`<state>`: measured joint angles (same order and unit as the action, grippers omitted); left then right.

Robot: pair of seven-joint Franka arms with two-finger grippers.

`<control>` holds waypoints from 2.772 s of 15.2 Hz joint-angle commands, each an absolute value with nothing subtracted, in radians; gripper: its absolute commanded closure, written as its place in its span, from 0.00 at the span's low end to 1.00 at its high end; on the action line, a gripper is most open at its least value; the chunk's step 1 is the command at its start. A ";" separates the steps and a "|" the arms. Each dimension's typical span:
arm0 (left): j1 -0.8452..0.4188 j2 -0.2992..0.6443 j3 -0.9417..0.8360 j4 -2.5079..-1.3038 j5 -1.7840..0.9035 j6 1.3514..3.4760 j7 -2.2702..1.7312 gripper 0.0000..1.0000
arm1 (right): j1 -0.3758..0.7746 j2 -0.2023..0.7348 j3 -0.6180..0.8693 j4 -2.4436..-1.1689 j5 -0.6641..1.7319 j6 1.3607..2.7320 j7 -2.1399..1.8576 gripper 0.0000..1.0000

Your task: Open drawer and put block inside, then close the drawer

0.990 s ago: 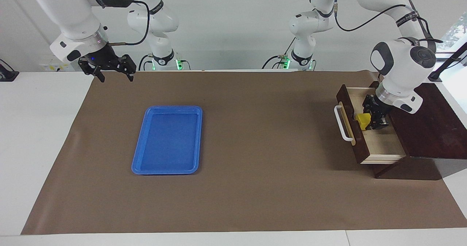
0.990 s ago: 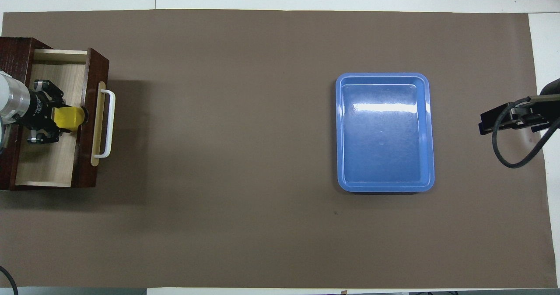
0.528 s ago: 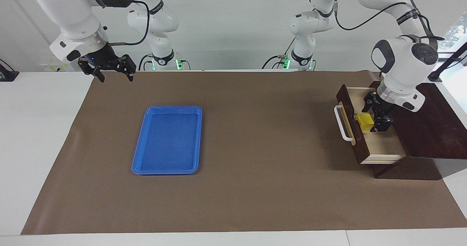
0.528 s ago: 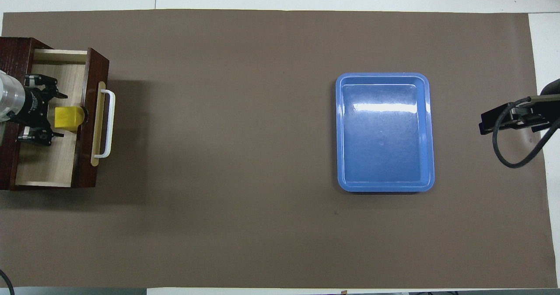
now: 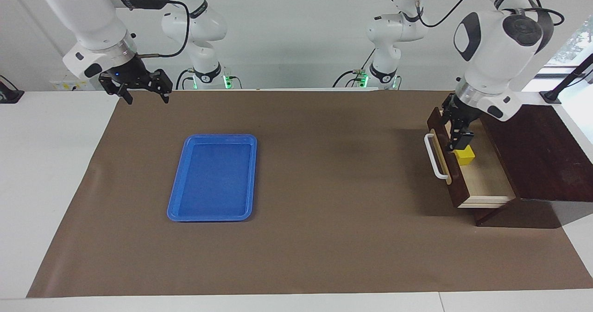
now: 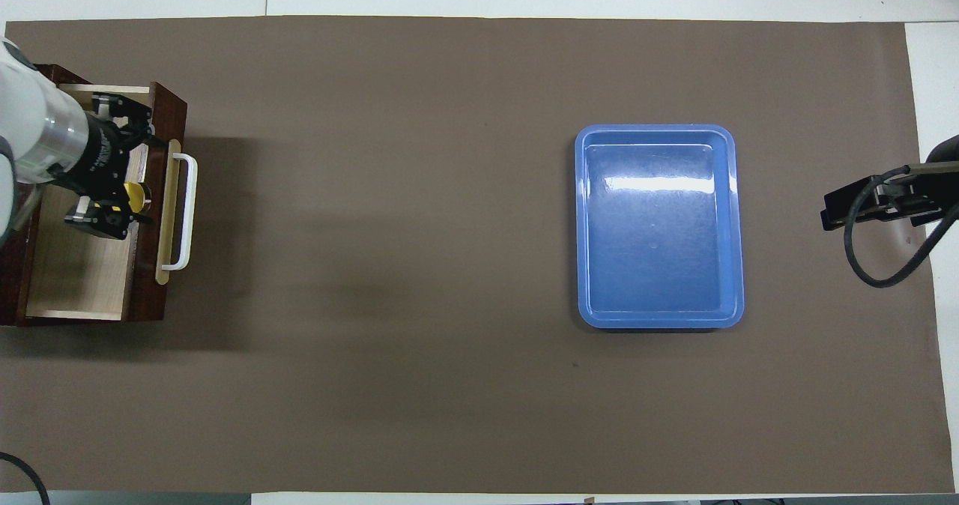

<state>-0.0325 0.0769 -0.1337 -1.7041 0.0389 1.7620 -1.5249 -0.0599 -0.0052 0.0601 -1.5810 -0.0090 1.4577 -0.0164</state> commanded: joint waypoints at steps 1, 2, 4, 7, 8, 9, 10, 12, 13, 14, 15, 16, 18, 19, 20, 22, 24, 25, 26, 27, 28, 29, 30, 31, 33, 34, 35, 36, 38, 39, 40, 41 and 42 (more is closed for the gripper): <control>-0.063 0.023 -0.121 -1.854 0.032 1.856 -1.526 0.00 | -0.080 -0.020 0.071 -1.595 -0.003 1.466 -0.006 0.00; -0.063 0.011 -0.121 -1.893 0.032 1.896 -1.525 0.00 | -0.078 -0.021 0.071 -1.598 -0.003 1.470 -0.005 0.00; -0.049 0.008 -0.120 -1.930 0.032 1.933 -1.519 0.00 | -0.072 -0.021 0.072 -1.598 -0.003 1.473 -0.005 0.00; -0.028 0.009 -0.117 -1.977 0.037 2.000 -1.496 0.00 | -0.074 -0.021 0.072 -1.597 -0.002 1.470 -0.005 0.00; -0.020 0.009 -0.115 -1.979 0.037 2.005 -1.482 0.00 | -0.074 -0.021 0.072 -1.597 -0.002 1.471 -0.005 0.00; 0.003 0.011 -0.115 -1.979 0.037 2.006 -1.468 0.00 | -0.074 -0.021 0.072 -1.597 -0.002 1.471 -0.005 0.00; 0.011 0.009 -0.115 -1.980 0.037 2.006 -1.463 0.00 | -0.074 -0.021 0.072 -1.597 -0.002 1.471 -0.005 0.00; 0.020 0.011 -0.114 -1.983 0.040 2.013 -1.436 0.00 | -0.075 -0.021 0.072 -1.595 -0.002 1.470 -0.006 0.00; 0.037 0.011 -0.114 -1.983 0.040 2.016 -1.416 0.00 | -0.075 -0.021 0.072 -1.595 -0.002 1.470 -0.006 0.00; 0.041 0.011 -0.114 -1.983 0.040 2.017 -1.405 0.00 | -0.074 -0.021 0.072 -1.597 -0.002 1.470 -0.006 0.00; 0.049 0.011 -0.114 -1.983 0.041 2.019 -1.388 0.00 | -0.074 -0.021 0.072 -1.597 -0.003 1.471 -0.006 0.00; 0.067 0.012 -0.114 -1.982 0.041 2.020 -1.370 0.00 | -0.072 -0.021 0.072 -1.595 -0.002 1.473 -0.005 0.00; 0.084 0.014 -0.112 -1.982 0.067 2.020 -1.345 0.00 | -0.072 -0.021 0.072 -1.595 -0.003 1.474 -0.005 0.00; 0.107 0.015 -0.113 -1.979 0.084 2.028 -1.338 0.00 | -0.072 -0.021 0.072 -1.595 -0.003 1.476 -0.005 0.00; 0.115 0.020 -0.112 -1.971 0.086 2.036 -1.329 0.00 | -0.074 -0.021 0.072 -1.595 -0.002 1.476 -0.005 0.00; 0.153 0.023 -0.112 -1.964 0.113 2.045 -1.301 0.00 | -0.074 -0.021 0.072 -1.595 -0.002 1.476 -0.005 0.00; 0.176 0.026 -0.112 -1.962 0.149 2.066 -1.296 0.00 | -0.074 -0.021 0.072 -1.595 -0.003 1.476 -0.005 0.00; 0.198 0.026 -0.112 -1.962 0.158 2.081 -1.287 0.00 | -0.074 -0.021 0.072 -1.595 -0.003 1.476 -0.005 0.00; 0.210 0.026 -0.112 -1.962 0.158 2.088 -1.266 0.00 | -0.074 -0.021 0.072 -1.595 -0.003 1.476 -0.005 0.00; 0.233 0.028 -0.112 -1.962 0.158 2.089 -1.241 0.00 | -0.074 -0.021 0.072 -1.595 -0.003 1.476 -0.005 0.00; 0.247 0.026 -0.112 -1.962 0.158 2.091 -1.218 0.00 | -0.074 -0.021 0.072 -1.595 -0.002 1.476 -0.005 0.00; 0.259 0.026 -0.112 -1.962 0.158 2.092 -1.200 0.00 | -0.074 -0.021 0.072 -1.595 -0.002 1.476 -0.003 0.00; 0.264 0.026 -0.112 -1.962 0.158 2.092 -1.189 0.00 | -0.074 -0.021 0.072 -1.595 -0.003 1.476 -0.005 0.00; 0.267 0.026 -0.112 -1.962 0.158 2.091 -1.189 0.00 | -0.074 -0.021 0.072 -1.595 -0.002 1.476 -0.003 0.00; 0.264 0.023 -0.113 -1.953 0.156 2.083 -1.189 0.00 | -0.072 -0.021 0.072 -1.595 -0.002 1.474 -0.003 0.00; 0.259 0.018 -0.117 -1.928 0.156 2.059 -1.184 0.00 | -0.072 -0.021 0.072 -1.595 -0.003 1.474 -0.003 0.00; 0.252 0.017 -0.120 -1.905 0.149 2.025 -1.181 0.00 | -0.072 -0.021 0.072 -1.594 -0.002 1.474 -0.003 0.00; 0.241 0.015 -0.124 -1.885 0.146 1.991 -1.158 0.00 | -0.072 -0.021 0.072 -1.592 -0.002 1.474 -0.003 0.00; 0.181 -0.001 -0.124 -1.882 0.127 1.967 -1.077 0.00 | -0.074 -0.021 0.072 -1.592 -0.002 1.474 -0.005 0.00; 0.163 -0.017 -0.124 -1.882 0.126 1.951 -1.027 0.00 | -0.074 -0.021 0.072 -1.592 -0.002 1.473 -0.005 0.00; 0.150 -0.023 -0.127 -1.882 0.124 1.936 -0.967 0.00 | -0.074 -0.021 0.072 -1.592 -0.002 1.474 -0.005 0.00; 0.141 -0.035 -0.127 -1.884 0.114 1.925 -0.894 0.00 | -0.074 -0.021 0.072 -1.592 -0.002 1.474 -0.003 0.00; 0.135 -0.040 -0.126 -1.884 0.091 1.919 -0.793 0.00 | -0.074 -0.021 0.072 -1.592 -0.002 1.473 -0.005 0.00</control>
<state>0.1541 -0.0114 -0.1356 -1.8771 0.1223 1.9532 -0.9547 -0.0595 -0.0071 0.0619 -1.5796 -0.0090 1.4586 -0.0164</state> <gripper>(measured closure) 0.000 0.000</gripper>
